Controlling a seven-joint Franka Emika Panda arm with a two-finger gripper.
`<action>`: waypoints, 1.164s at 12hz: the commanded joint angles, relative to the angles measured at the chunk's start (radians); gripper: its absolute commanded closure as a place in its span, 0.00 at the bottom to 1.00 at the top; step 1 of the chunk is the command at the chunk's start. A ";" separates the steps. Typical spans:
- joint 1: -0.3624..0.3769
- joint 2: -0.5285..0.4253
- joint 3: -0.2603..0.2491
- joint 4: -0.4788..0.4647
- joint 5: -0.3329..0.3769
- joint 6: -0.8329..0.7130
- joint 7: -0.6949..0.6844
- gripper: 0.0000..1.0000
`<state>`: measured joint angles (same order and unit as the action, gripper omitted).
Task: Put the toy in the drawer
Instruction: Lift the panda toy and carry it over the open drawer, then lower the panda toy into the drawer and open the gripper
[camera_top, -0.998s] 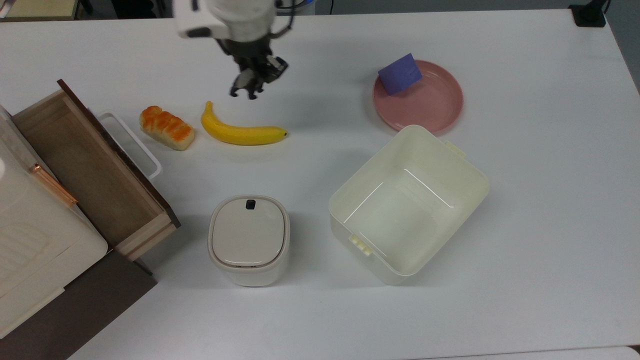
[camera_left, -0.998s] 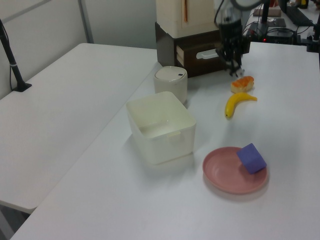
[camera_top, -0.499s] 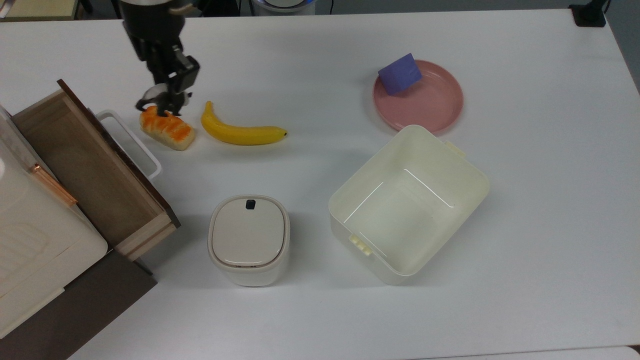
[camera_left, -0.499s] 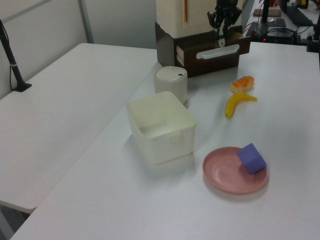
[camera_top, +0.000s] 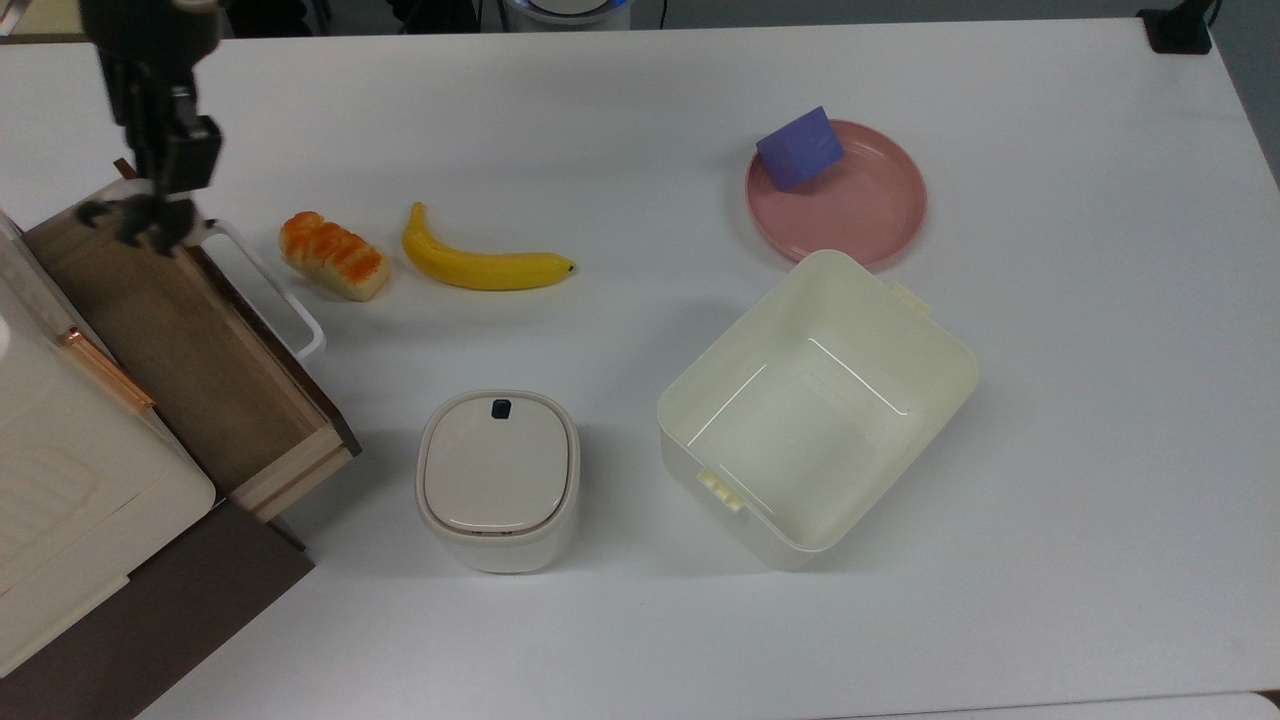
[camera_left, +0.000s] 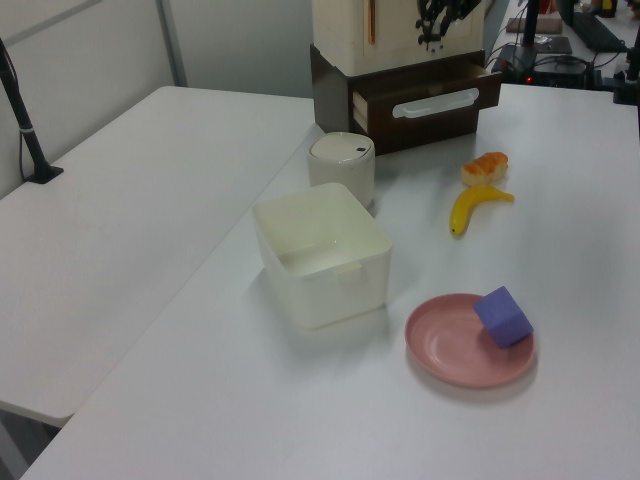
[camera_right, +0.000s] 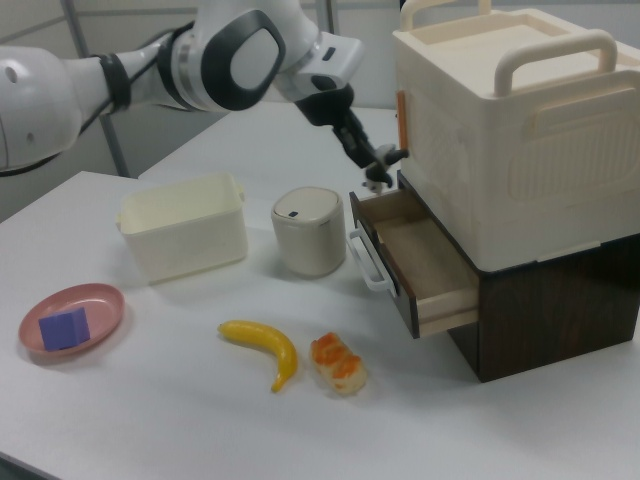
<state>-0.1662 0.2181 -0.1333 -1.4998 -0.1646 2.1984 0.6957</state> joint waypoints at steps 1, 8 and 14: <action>0.014 0.029 -0.055 0.000 -0.117 0.113 0.064 1.00; 0.002 0.055 -0.072 -0.054 -0.292 0.141 0.097 1.00; -0.003 0.053 -0.072 -0.053 -0.294 0.130 0.136 0.00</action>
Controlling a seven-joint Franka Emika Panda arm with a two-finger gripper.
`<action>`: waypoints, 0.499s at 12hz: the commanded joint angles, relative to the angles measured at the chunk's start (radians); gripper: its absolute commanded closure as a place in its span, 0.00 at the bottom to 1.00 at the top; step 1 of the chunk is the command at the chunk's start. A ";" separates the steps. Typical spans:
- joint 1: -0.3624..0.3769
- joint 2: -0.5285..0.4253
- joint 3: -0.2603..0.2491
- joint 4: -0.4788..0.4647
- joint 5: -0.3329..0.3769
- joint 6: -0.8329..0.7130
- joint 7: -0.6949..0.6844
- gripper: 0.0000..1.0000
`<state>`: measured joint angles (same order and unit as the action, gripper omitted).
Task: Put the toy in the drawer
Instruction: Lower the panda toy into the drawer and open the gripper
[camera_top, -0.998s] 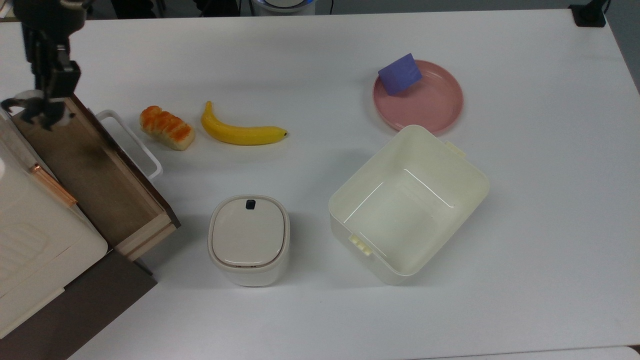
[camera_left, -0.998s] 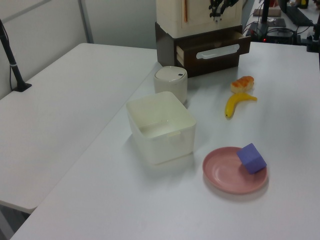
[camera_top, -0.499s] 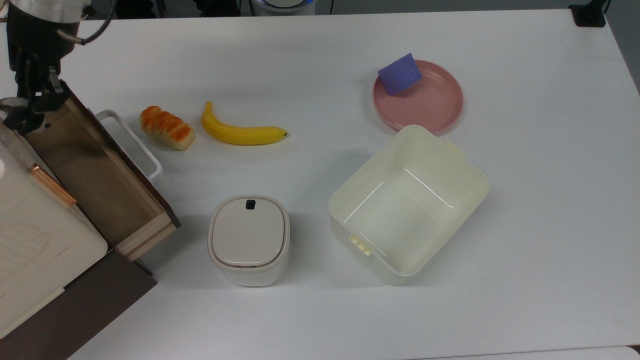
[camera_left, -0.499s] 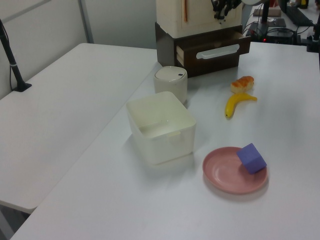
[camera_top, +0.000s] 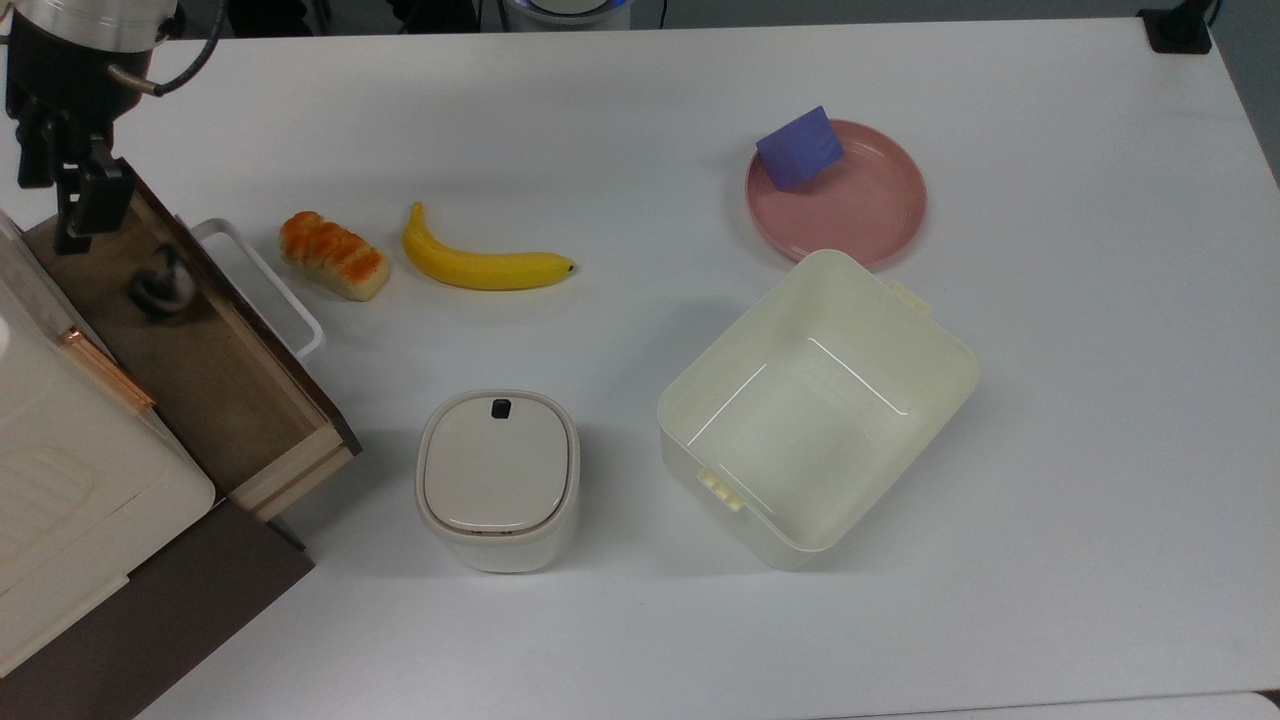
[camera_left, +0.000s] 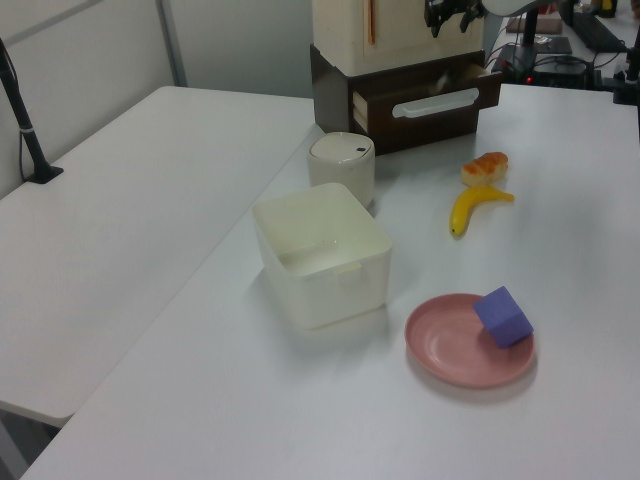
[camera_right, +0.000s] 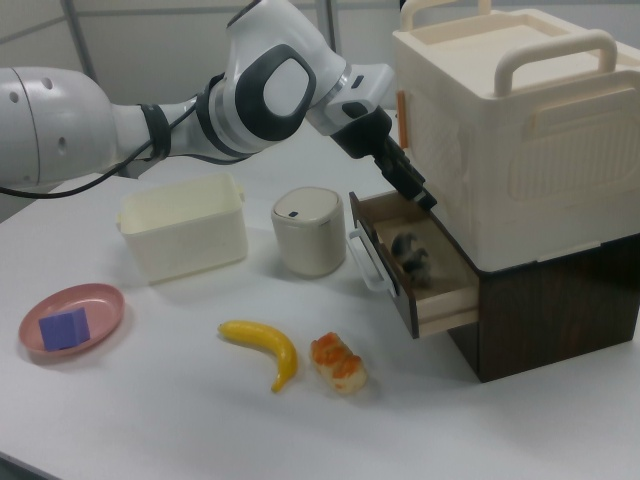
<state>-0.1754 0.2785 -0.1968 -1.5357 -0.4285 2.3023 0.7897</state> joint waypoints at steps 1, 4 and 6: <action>0.005 -0.007 -0.009 -0.017 -0.030 0.025 0.042 0.00; 0.005 -0.009 -0.009 -0.015 -0.030 0.025 0.042 0.00; 0.005 -0.025 -0.009 -0.017 -0.021 0.019 0.040 0.00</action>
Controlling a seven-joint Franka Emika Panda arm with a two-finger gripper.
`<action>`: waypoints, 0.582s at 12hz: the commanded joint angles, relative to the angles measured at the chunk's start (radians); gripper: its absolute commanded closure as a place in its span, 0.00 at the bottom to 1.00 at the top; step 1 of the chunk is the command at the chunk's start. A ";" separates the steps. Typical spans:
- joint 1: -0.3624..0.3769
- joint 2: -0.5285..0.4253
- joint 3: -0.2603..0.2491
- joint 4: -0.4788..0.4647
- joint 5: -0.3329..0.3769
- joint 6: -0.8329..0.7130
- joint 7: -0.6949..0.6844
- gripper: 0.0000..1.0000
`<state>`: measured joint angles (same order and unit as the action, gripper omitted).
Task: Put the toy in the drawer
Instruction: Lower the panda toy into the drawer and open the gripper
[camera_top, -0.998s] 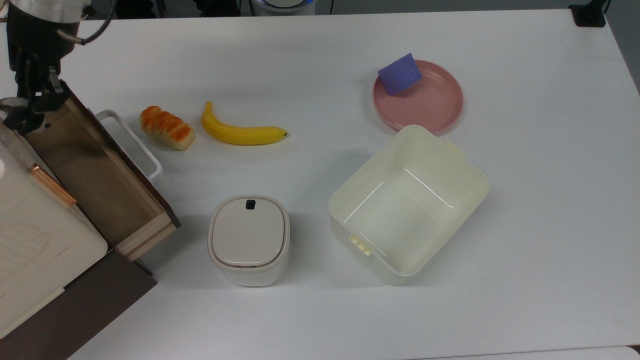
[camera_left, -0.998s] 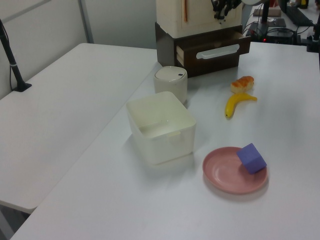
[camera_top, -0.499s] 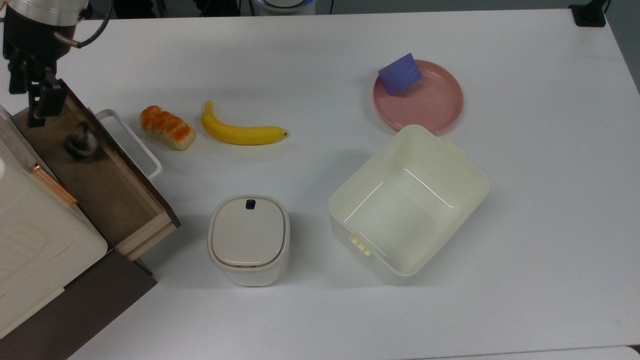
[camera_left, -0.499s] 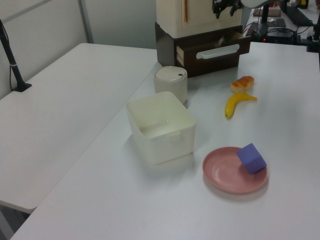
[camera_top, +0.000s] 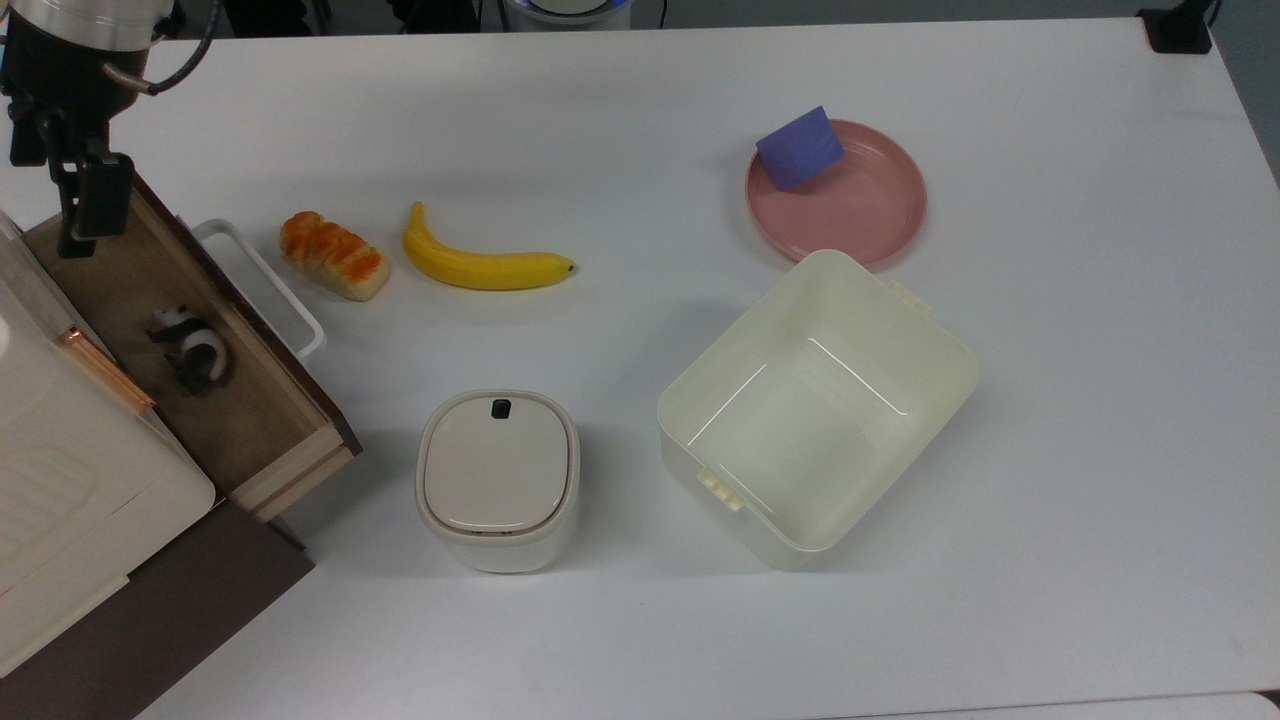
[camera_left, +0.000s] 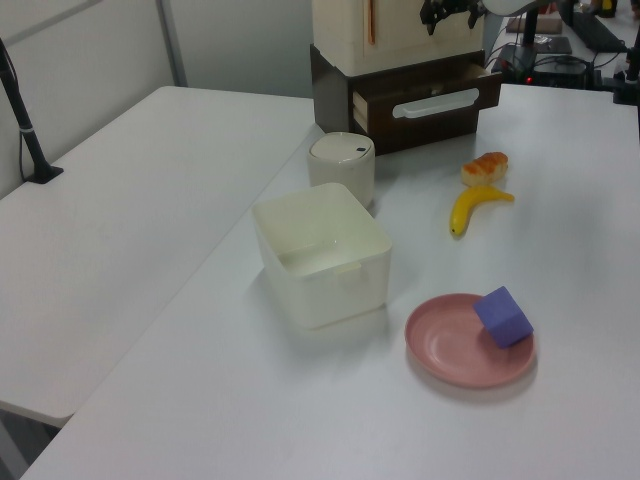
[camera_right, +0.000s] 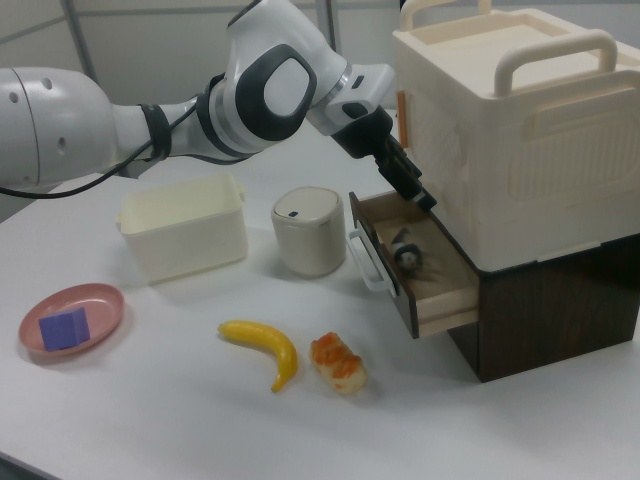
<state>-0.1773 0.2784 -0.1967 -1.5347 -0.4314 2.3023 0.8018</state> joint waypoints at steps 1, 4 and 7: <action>0.007 -0.041 -0.004 -0.013 -0.010 -0.027 0.025 0.00; 0.013 -0.100 0.005 0.011 0.164 -0.201 -0.112 0.00; 0.009 -0.188 0.085 0.038 0.295 -0.482 -0.313 0.00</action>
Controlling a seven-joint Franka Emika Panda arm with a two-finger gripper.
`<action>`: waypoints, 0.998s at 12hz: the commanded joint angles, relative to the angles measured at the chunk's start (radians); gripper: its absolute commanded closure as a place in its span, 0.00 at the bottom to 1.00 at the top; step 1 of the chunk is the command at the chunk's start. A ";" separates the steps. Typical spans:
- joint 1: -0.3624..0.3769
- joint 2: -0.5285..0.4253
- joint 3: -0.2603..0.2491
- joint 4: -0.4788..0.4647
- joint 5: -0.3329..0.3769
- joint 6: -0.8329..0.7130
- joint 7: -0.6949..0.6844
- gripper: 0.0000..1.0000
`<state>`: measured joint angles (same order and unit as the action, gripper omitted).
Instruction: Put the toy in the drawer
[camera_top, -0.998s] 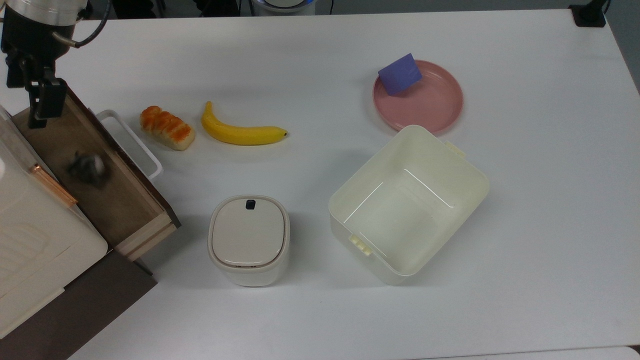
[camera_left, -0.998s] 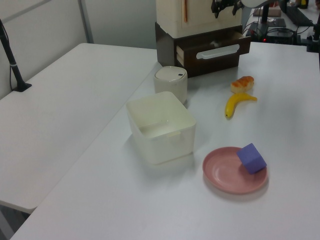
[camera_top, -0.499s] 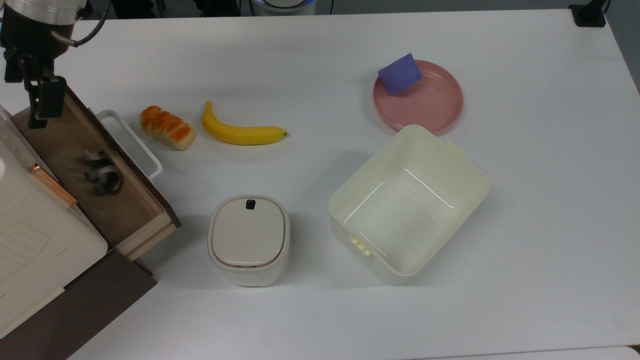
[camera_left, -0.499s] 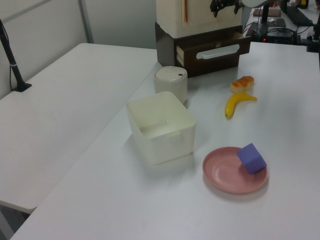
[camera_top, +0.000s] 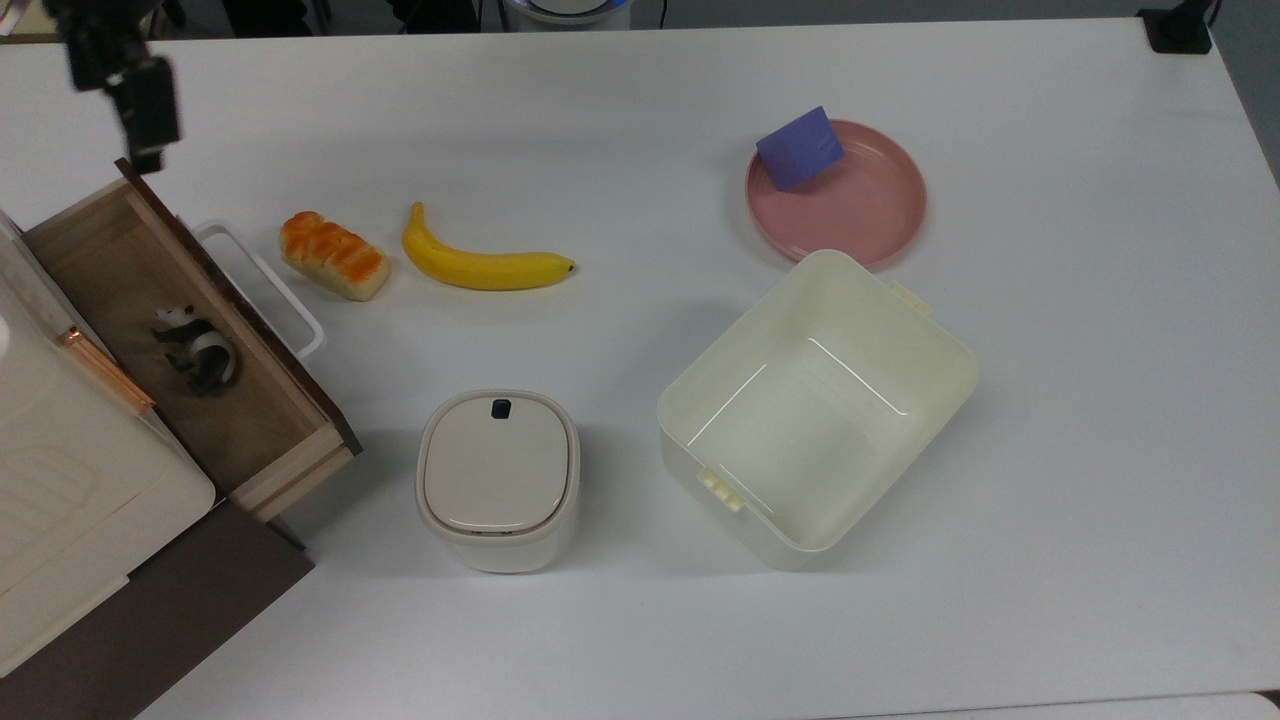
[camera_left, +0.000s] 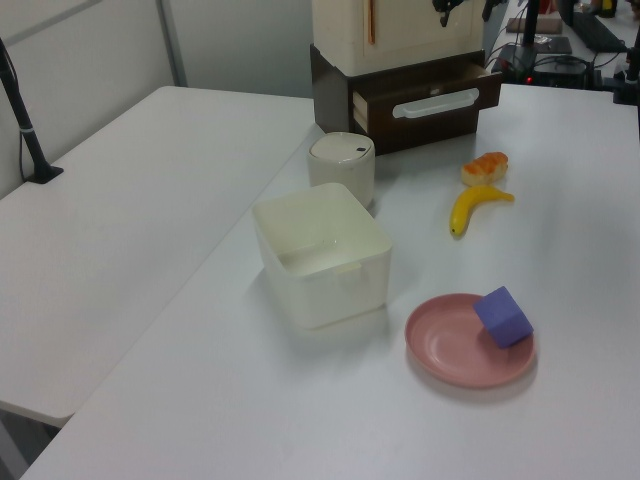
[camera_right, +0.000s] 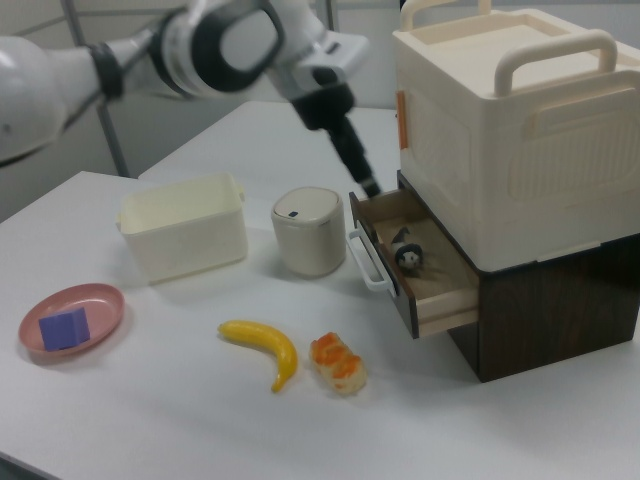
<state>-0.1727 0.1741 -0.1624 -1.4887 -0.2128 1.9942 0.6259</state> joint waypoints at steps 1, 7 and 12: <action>0.004 -0.103 0.056 -0.001 0.131 -0.255 -0.214 0.00; 0.021 -0.191 0.098 0.005 0.245 -0.446 -0.419 0.00; 0.084 -0.185 0.081 -0.001 0.243 -0.440 -0.390 0.00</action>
<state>-0.1275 -0.0005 -0.0556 -1.4761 0.0200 1.5598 0.2364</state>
